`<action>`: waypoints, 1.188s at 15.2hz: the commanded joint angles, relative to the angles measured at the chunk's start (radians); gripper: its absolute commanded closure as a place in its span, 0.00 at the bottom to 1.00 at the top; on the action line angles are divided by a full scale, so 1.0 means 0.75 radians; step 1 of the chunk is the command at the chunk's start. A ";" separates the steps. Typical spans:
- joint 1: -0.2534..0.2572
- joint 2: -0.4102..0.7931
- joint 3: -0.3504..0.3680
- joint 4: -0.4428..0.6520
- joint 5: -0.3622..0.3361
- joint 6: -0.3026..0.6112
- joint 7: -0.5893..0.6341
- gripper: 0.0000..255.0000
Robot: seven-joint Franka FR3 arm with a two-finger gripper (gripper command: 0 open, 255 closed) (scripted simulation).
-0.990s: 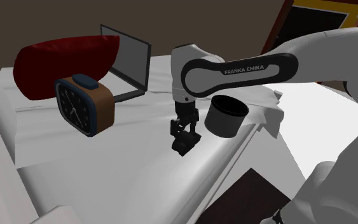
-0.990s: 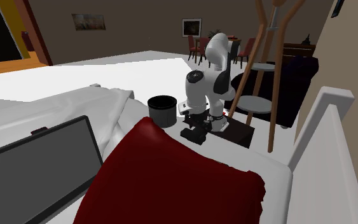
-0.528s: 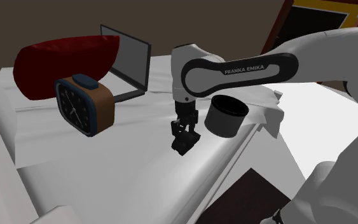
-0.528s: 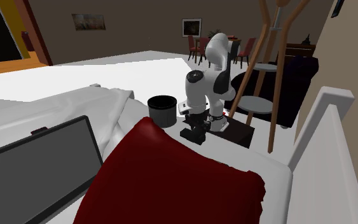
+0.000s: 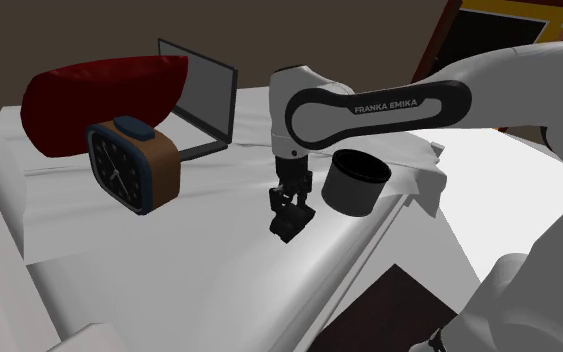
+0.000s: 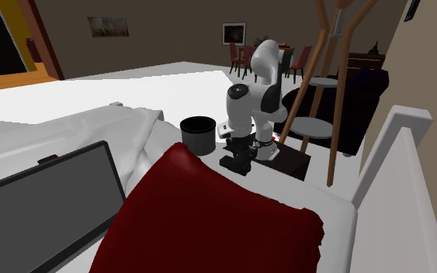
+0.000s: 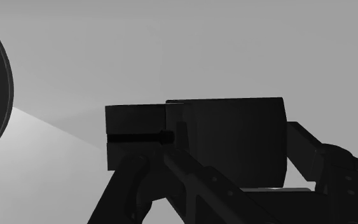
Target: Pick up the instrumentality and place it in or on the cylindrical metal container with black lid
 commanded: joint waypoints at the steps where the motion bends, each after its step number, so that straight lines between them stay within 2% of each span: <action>1: 0.000 -0.010 0.000 0.019 0.002 -0.029 -0.001 1.00; 18: -0.002 -0.037 -0.002 0.293 0.007 -0.330 -0.003 1.00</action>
